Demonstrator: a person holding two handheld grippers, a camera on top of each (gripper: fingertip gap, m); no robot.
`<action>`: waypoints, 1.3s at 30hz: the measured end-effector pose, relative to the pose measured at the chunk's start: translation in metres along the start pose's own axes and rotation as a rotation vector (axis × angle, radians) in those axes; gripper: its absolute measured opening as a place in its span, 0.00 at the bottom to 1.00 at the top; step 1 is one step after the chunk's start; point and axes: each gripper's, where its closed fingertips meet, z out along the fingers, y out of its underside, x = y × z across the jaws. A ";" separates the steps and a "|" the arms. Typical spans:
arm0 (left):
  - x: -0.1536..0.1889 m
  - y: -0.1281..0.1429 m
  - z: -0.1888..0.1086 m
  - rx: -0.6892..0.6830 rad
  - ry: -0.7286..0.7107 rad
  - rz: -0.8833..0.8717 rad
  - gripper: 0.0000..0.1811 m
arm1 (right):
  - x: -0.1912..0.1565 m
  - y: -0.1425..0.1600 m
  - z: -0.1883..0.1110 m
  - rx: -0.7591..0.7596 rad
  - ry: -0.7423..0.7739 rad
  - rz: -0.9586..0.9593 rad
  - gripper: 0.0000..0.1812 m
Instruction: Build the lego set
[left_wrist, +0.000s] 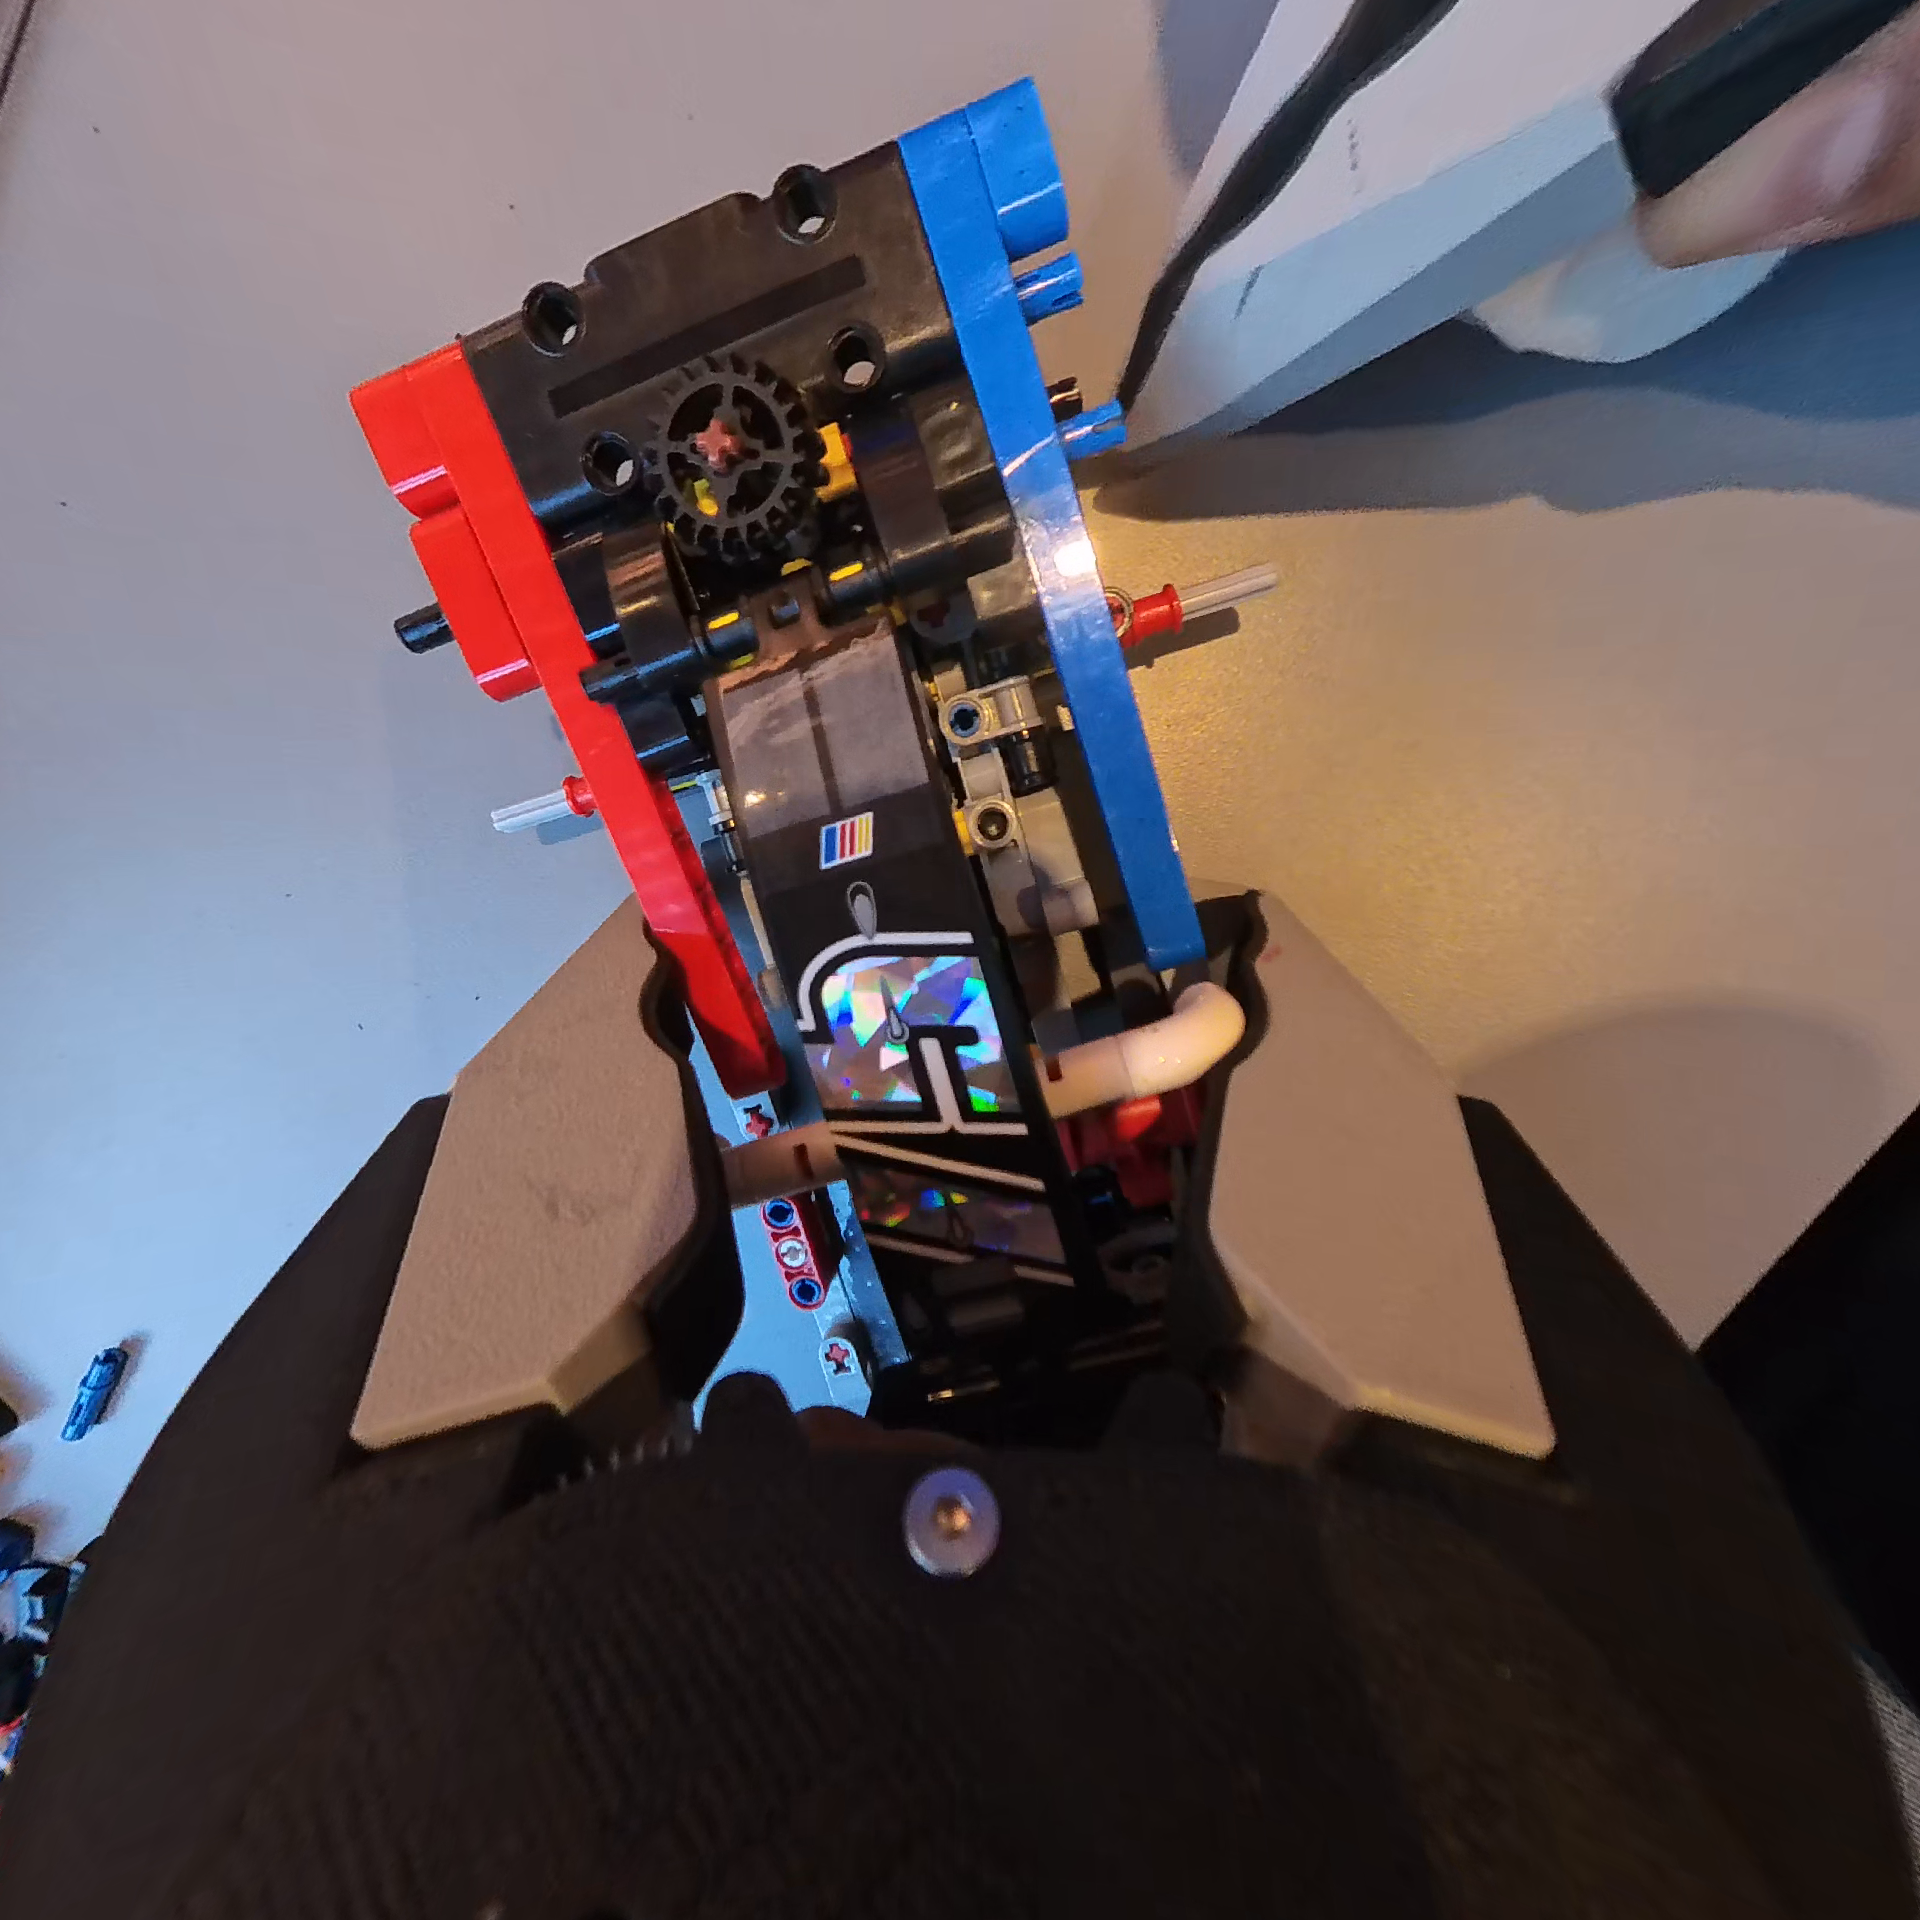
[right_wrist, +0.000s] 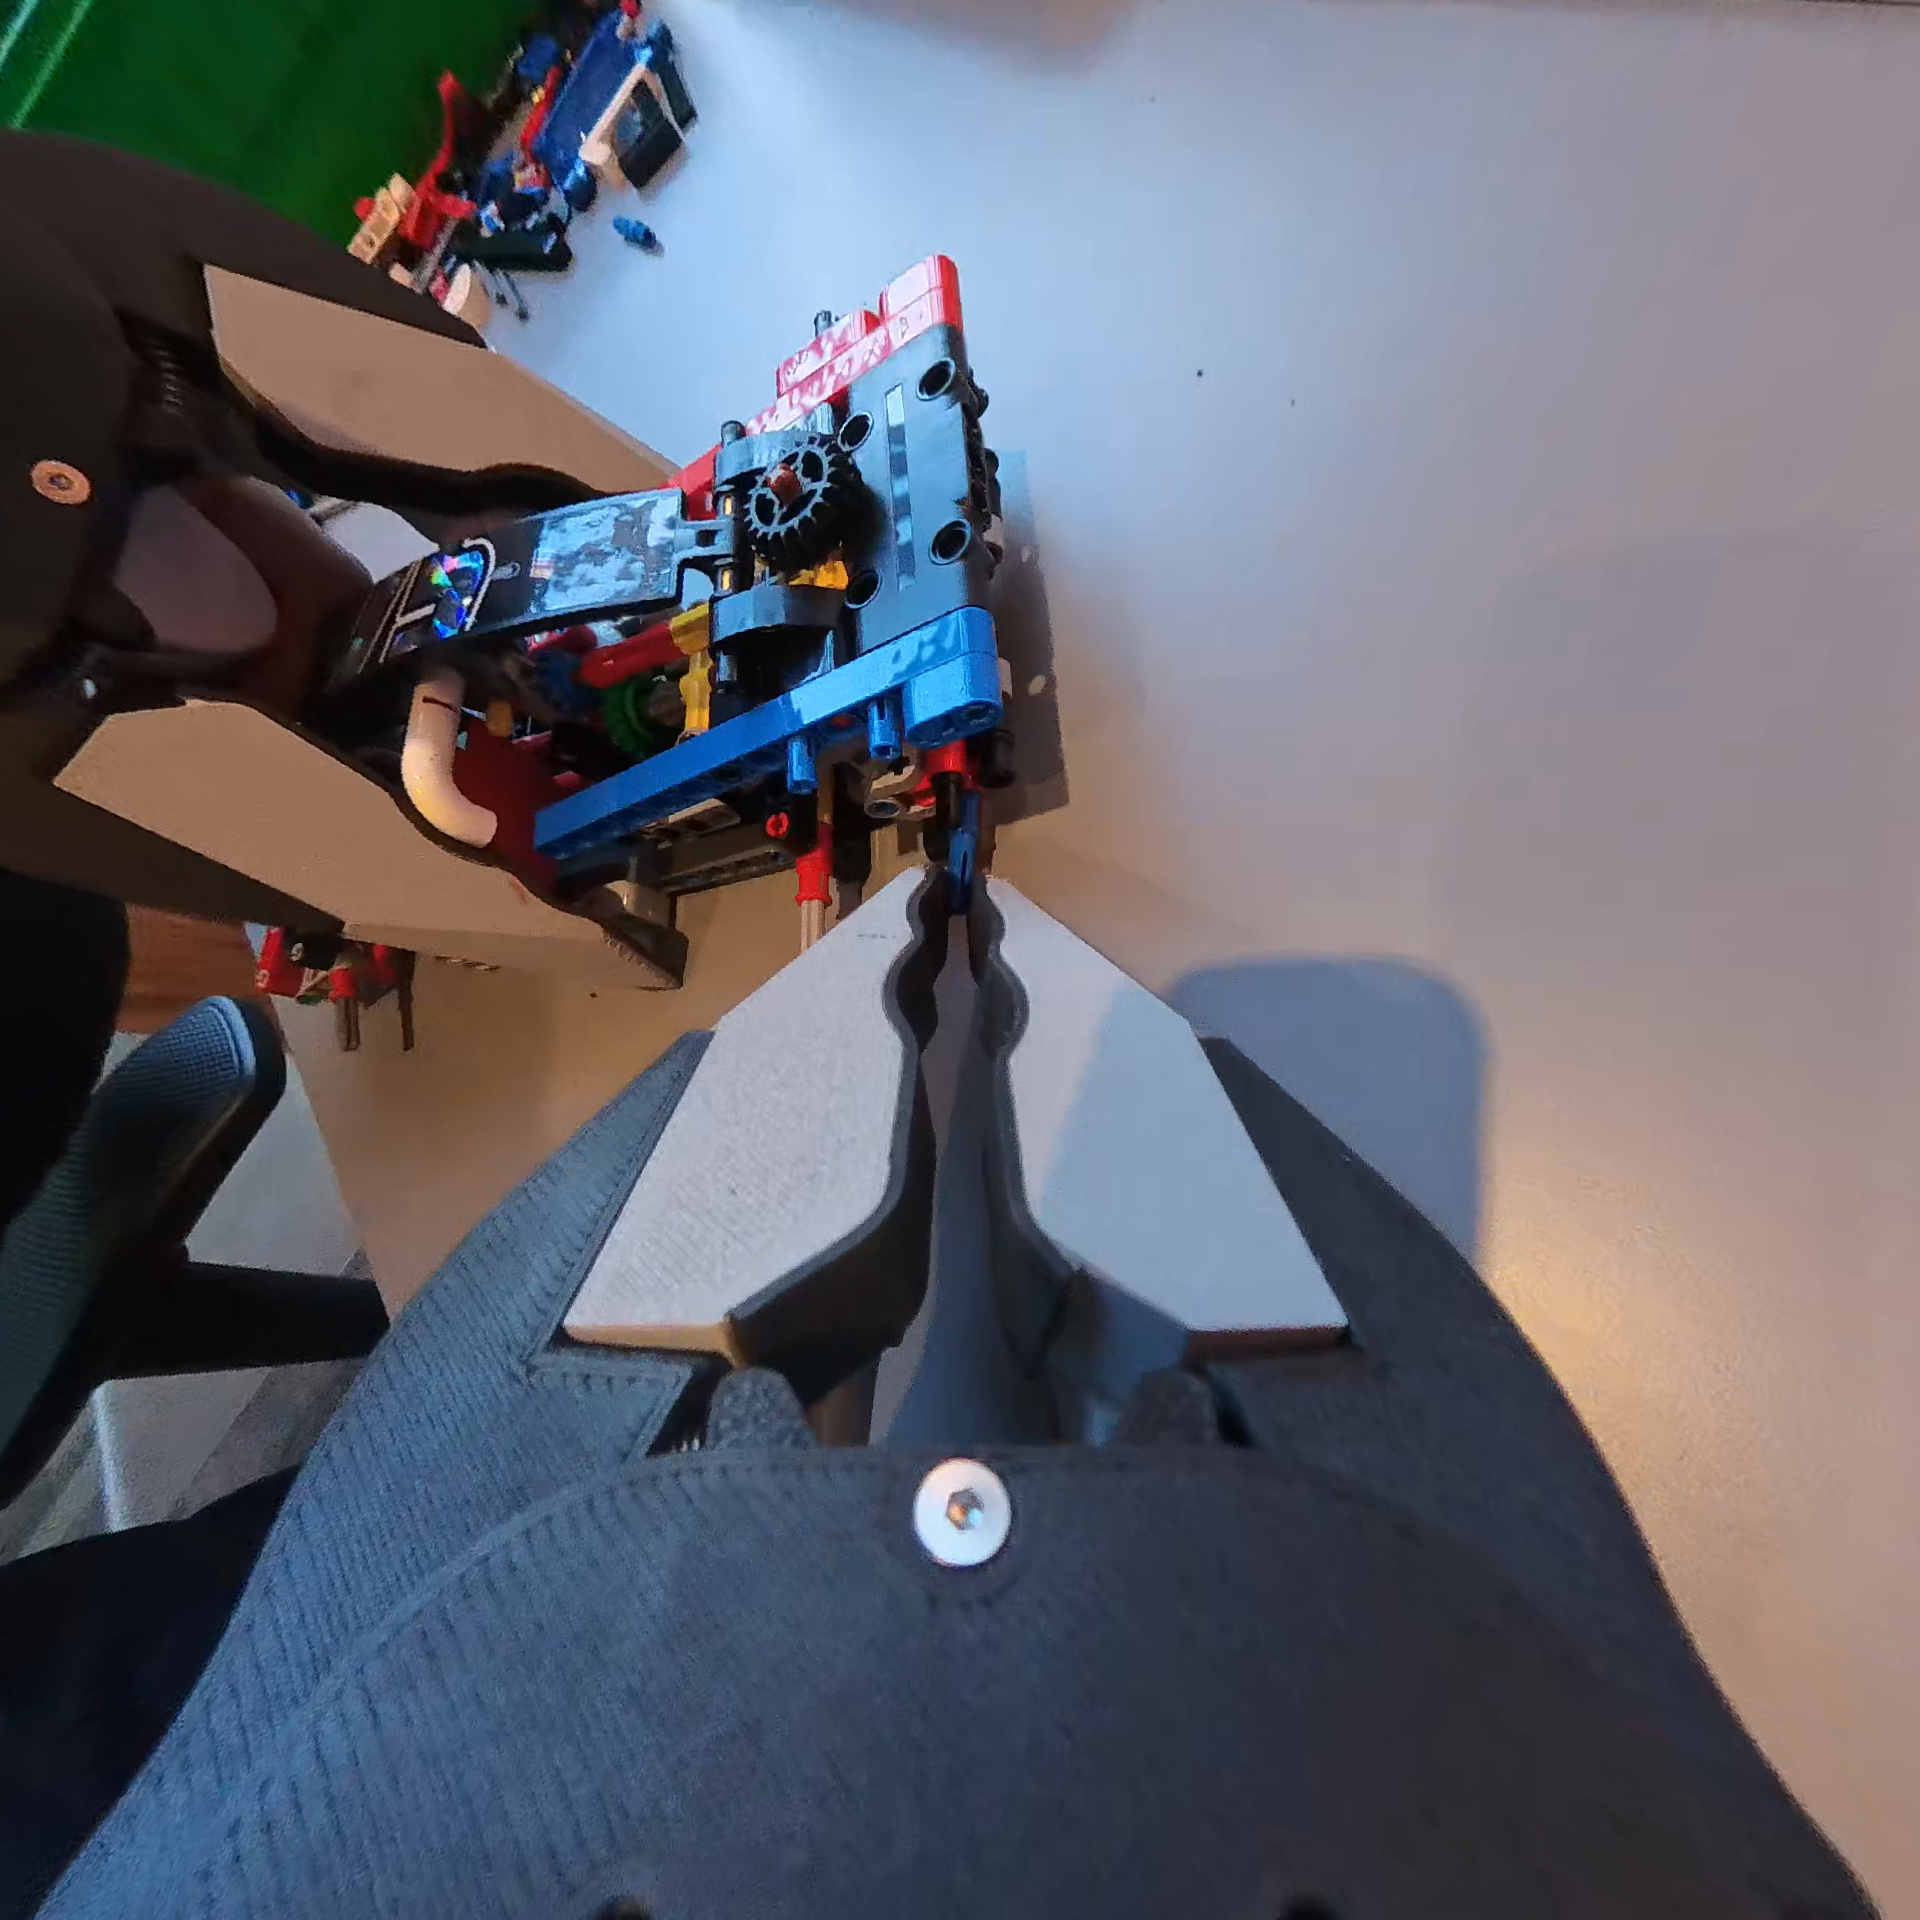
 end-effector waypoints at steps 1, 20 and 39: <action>0.000 0.000 0.000 0.000 -0.001 0.000 0.57 | 0.000 0.000 0.000 -0.004 -0.008 0.008 0.00; 0.001 0.000 -0.001 0.011 0.004 -0.017 0.55 | 0.004 -0.010 -0.001 -0.001 0.135 -0.454 0.00; 0.000 0.000 0.000 0.010 -0.002 -0.038 0.56 | 0.002 -0.008 0.005 -0.075 -0.148 -0.042 0.00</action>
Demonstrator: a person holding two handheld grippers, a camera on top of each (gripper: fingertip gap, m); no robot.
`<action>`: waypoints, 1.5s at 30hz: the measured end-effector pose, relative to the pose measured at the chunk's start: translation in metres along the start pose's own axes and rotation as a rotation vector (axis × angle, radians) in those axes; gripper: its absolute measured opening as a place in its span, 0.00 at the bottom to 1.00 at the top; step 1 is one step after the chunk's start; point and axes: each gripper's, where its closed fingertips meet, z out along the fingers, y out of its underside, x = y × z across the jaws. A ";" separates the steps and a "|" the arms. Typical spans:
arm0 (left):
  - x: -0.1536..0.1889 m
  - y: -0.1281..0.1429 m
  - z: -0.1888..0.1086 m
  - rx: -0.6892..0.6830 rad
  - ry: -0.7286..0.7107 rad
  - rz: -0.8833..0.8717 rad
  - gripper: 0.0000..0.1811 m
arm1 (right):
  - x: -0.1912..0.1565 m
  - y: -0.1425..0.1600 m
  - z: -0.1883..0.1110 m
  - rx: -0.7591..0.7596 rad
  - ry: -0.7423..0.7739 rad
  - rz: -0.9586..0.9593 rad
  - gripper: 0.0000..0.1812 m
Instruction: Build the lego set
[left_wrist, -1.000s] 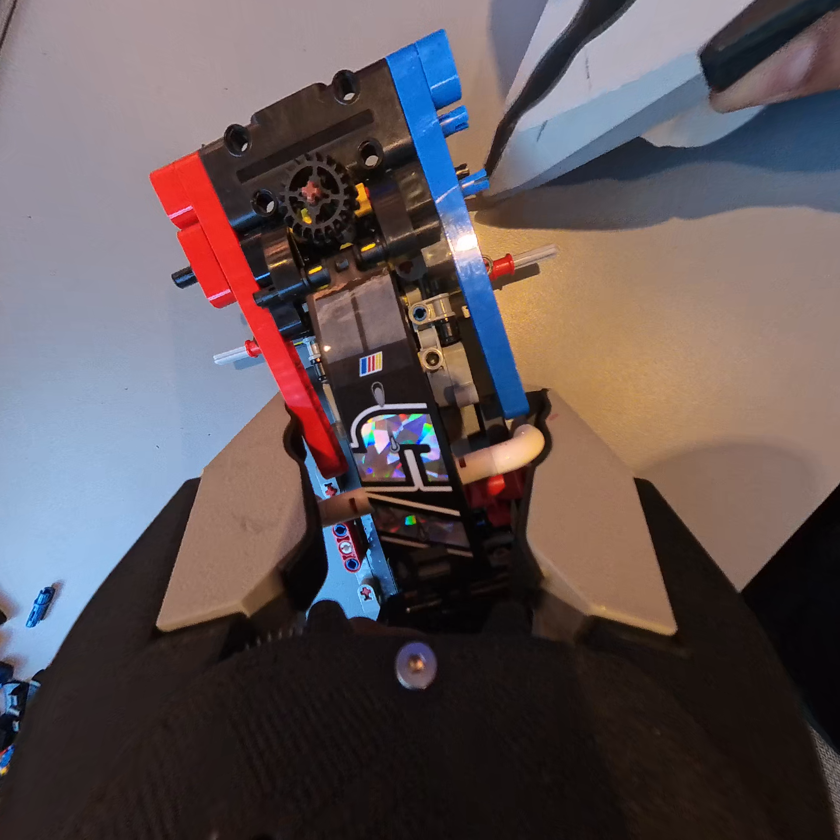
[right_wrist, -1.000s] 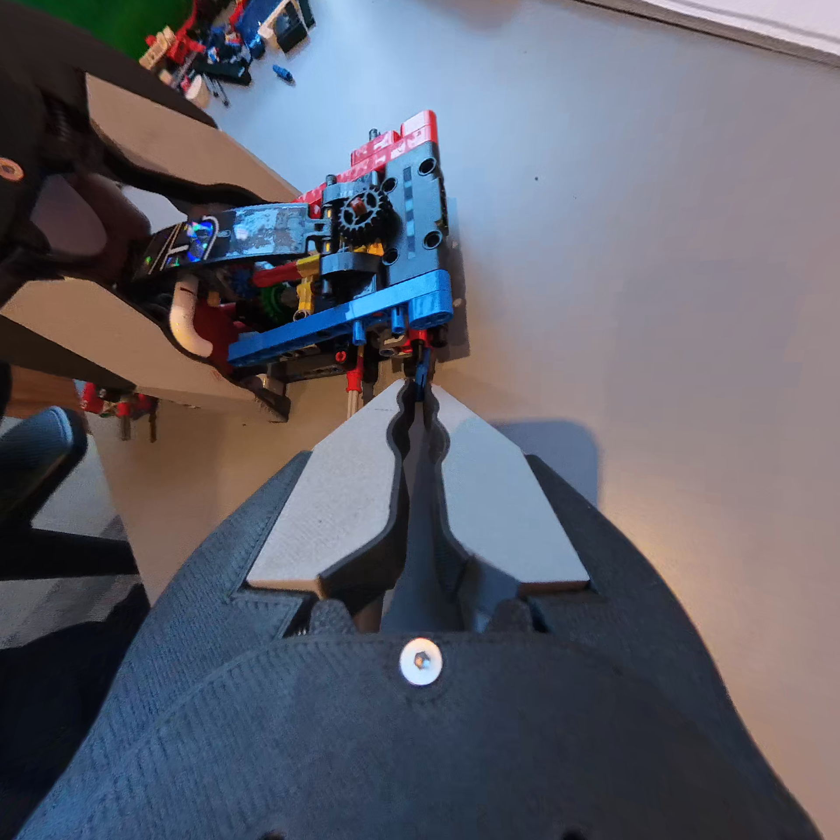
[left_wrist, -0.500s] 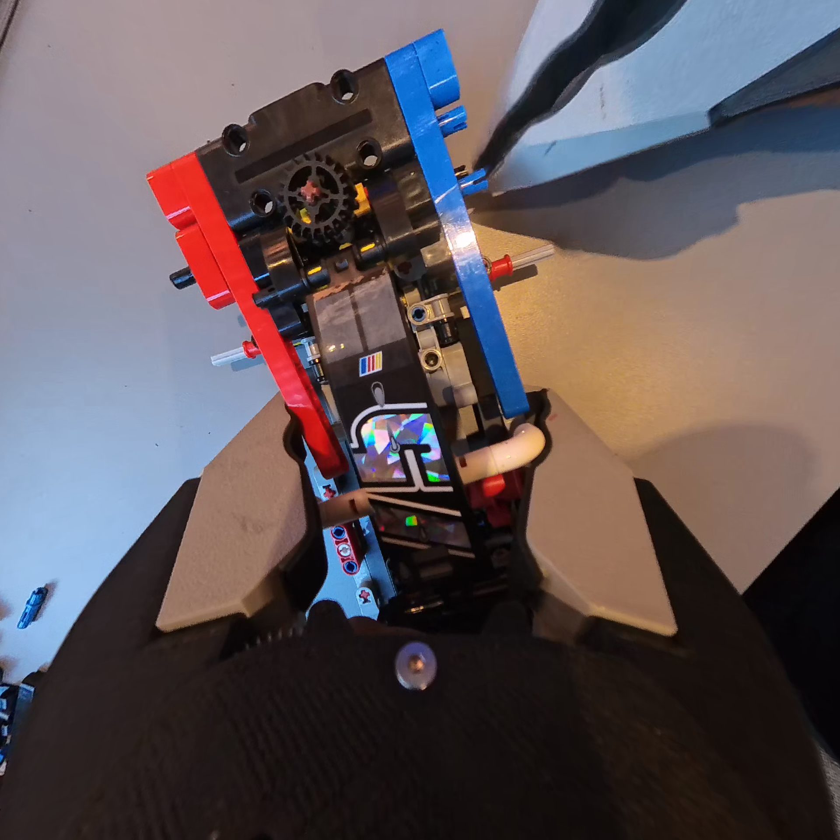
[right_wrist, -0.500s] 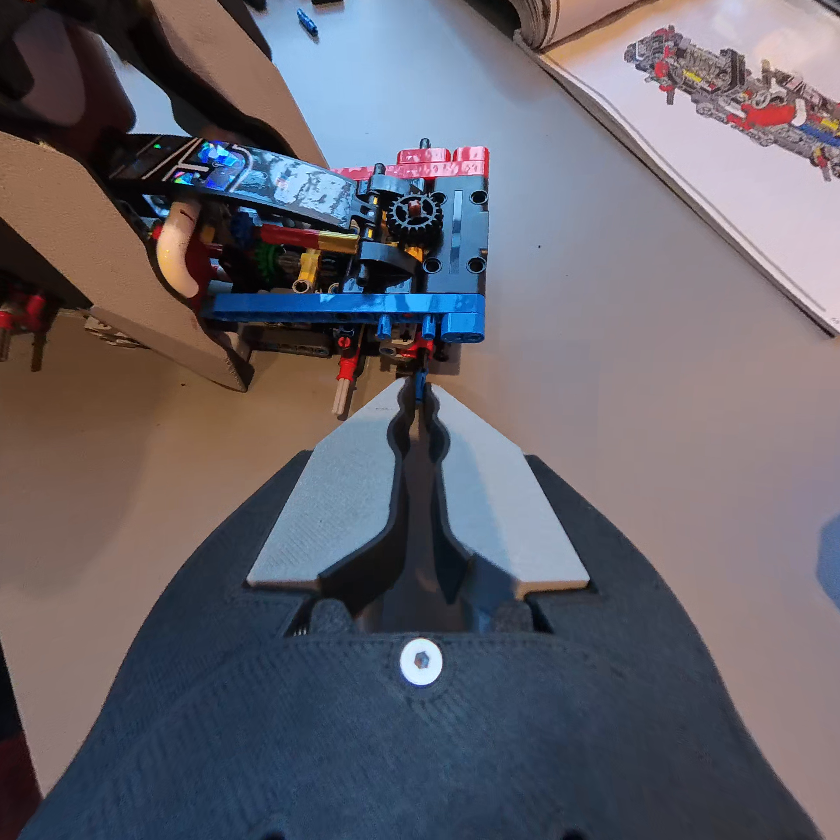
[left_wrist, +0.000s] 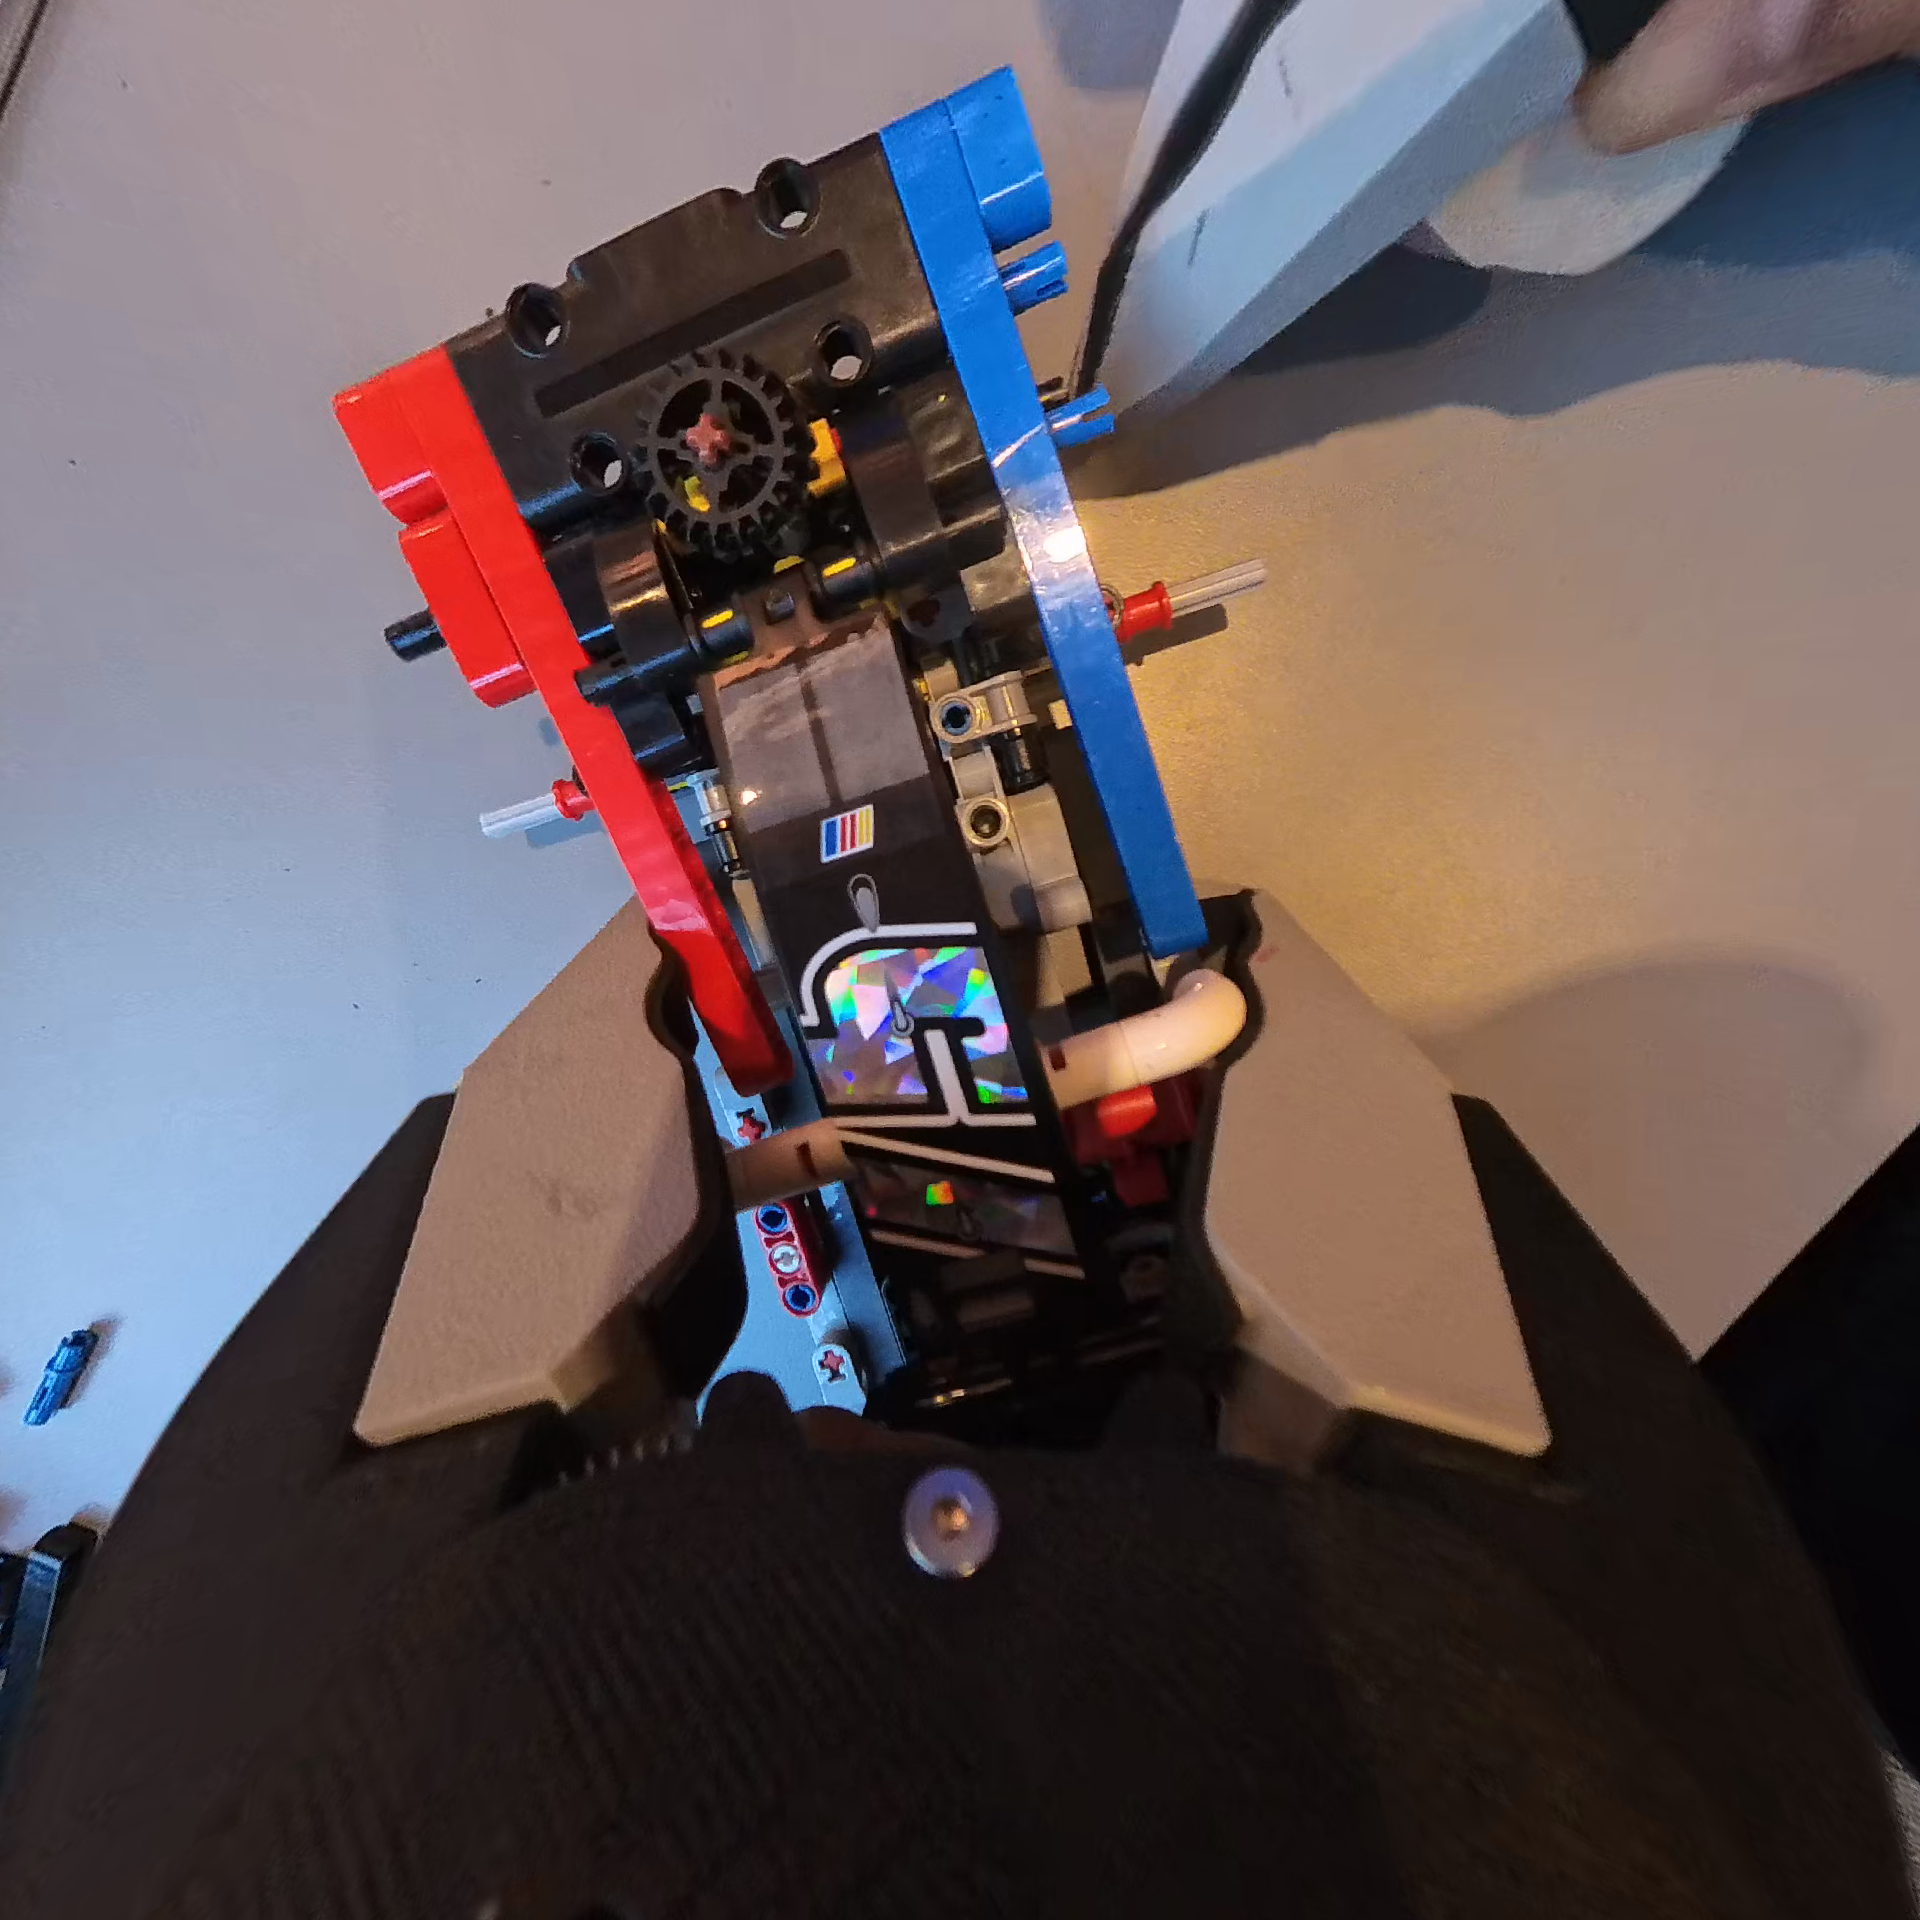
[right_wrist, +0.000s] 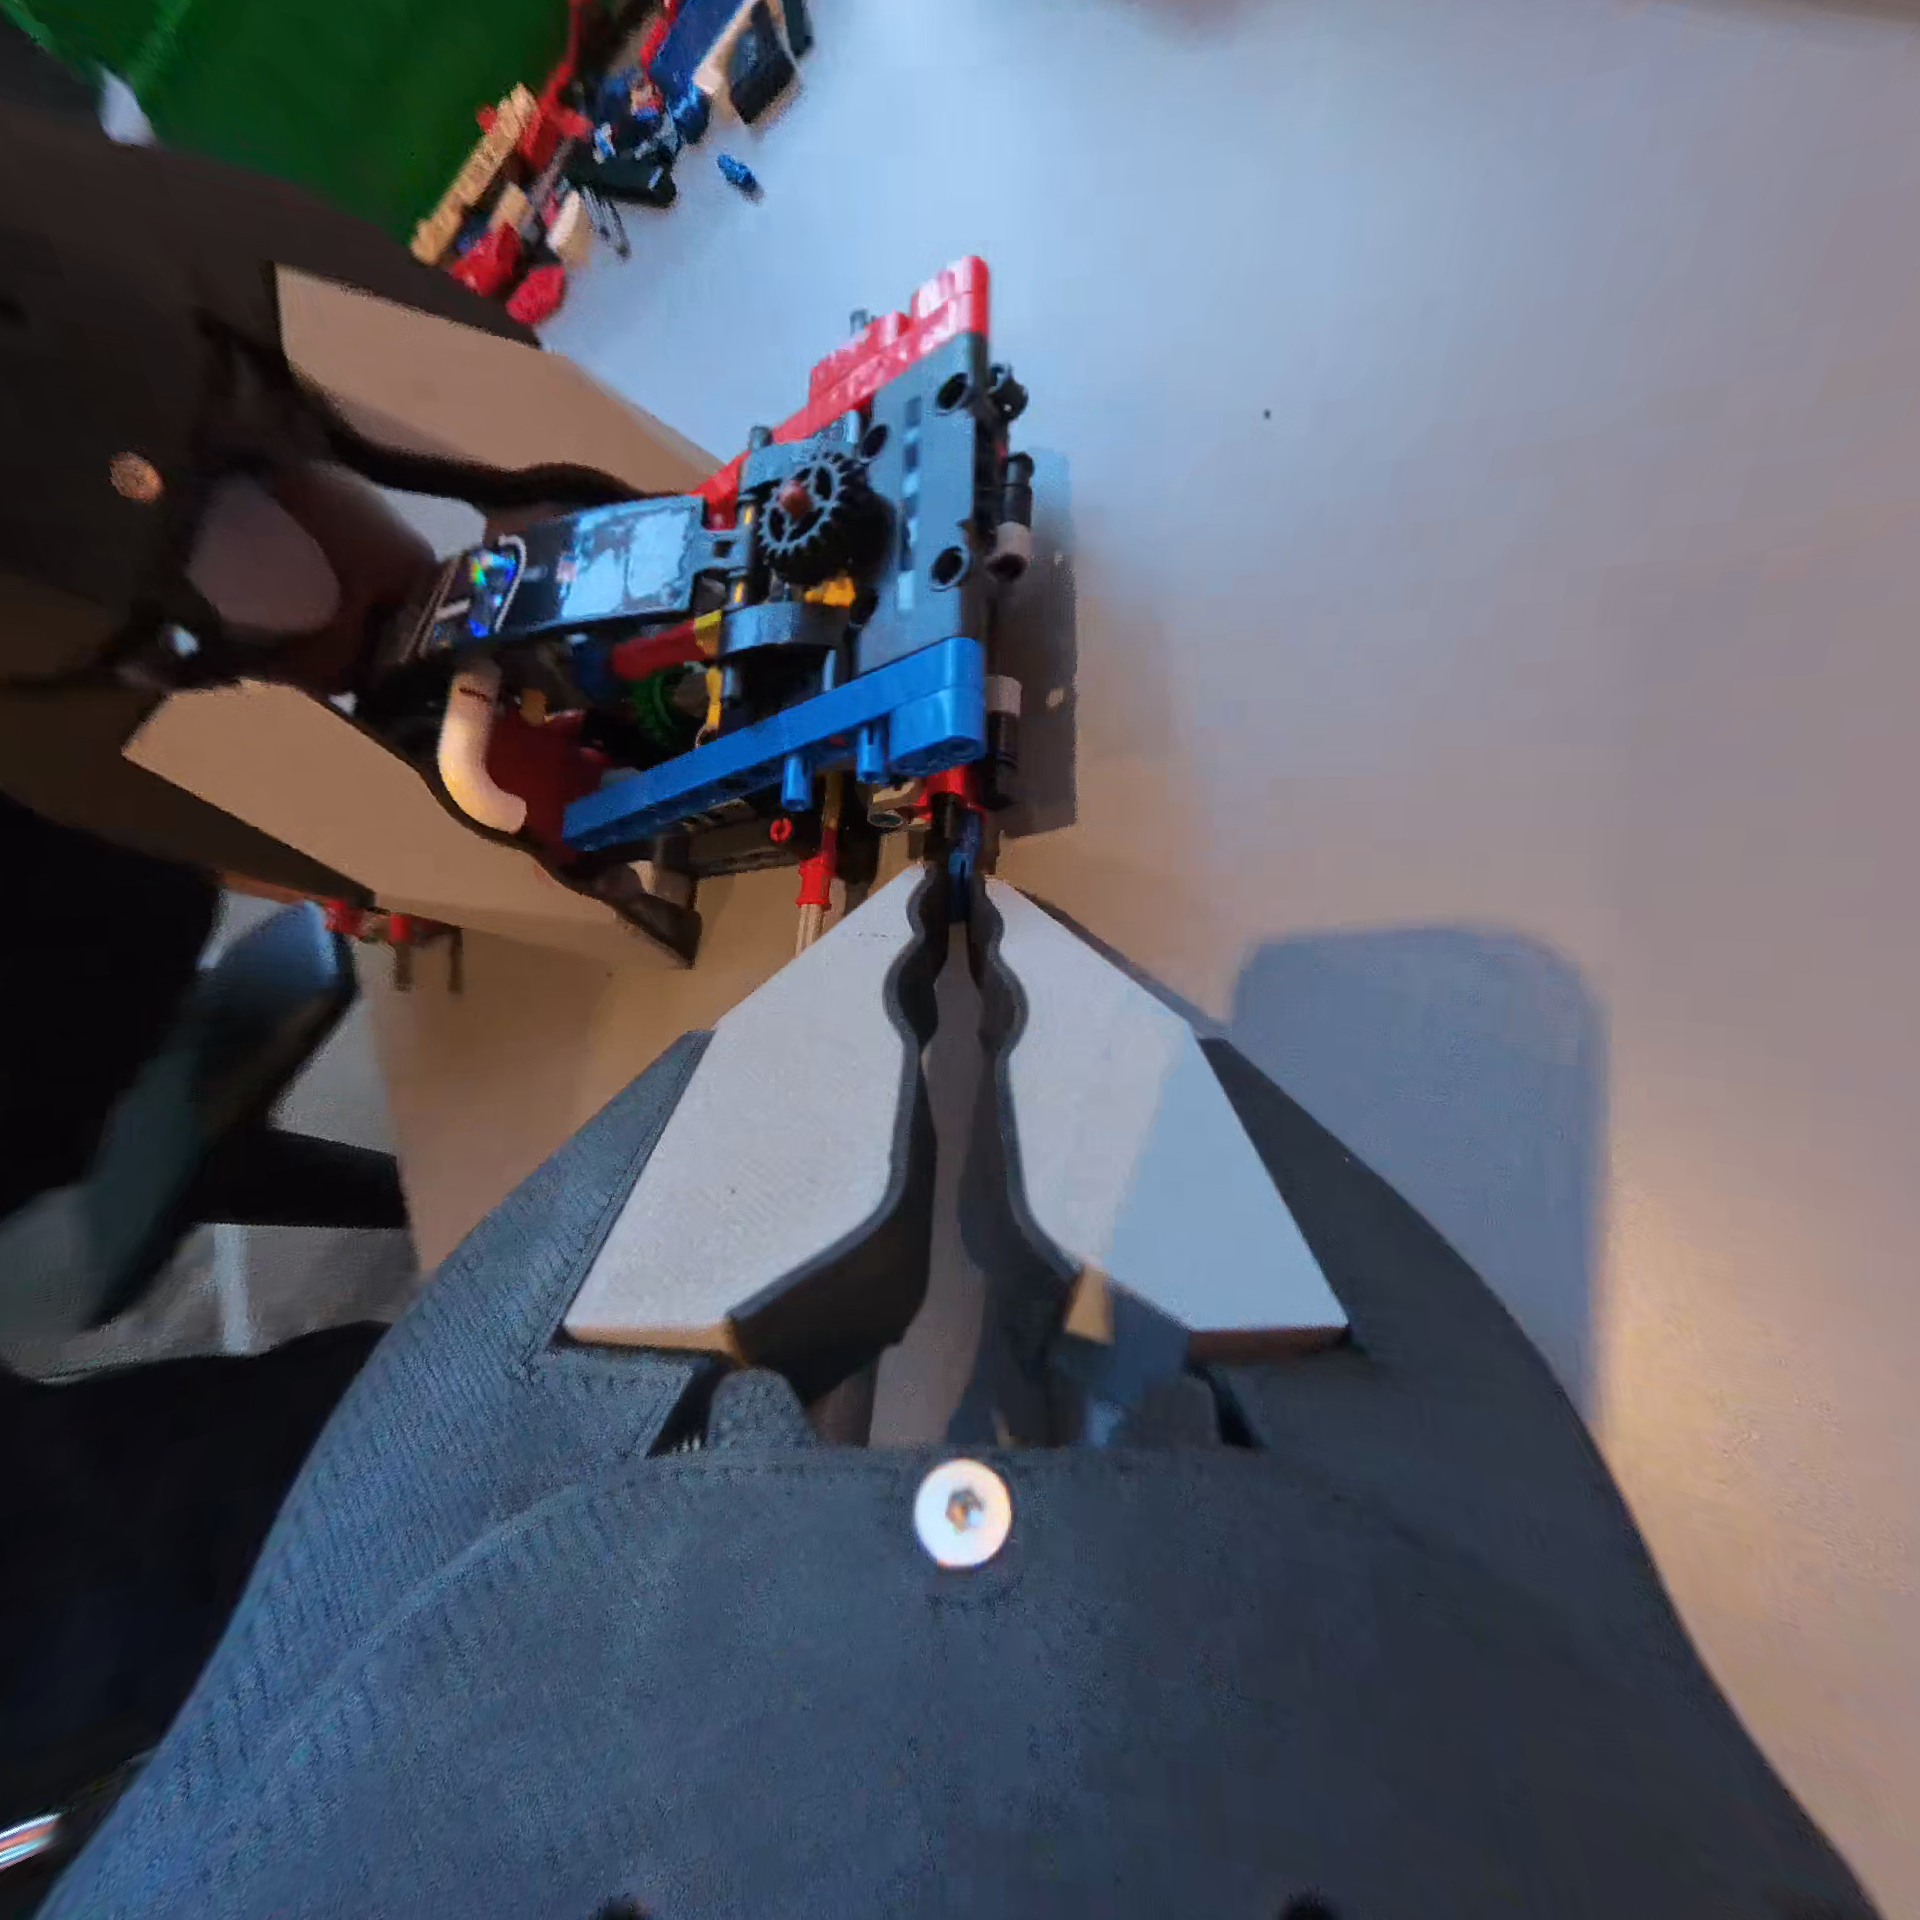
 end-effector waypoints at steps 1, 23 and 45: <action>0.000 0.000 0.000 0.000 -0.002 -0.003 0.56 | 0.001 0.000 0.001 -0.002 -0.010 0.022 0.00; -0.006 0.002 0.002 0.008 -0.009 -0.024 0.56 | 0.005 -0.011 0.006 0.010 0.447 -0.871 0.00; -0.001 0.017 -0.003 -0.016 0.188 0.378 0.58 | -0.021 0.008 0.006 -0.069 -0.077 -1.009 0.38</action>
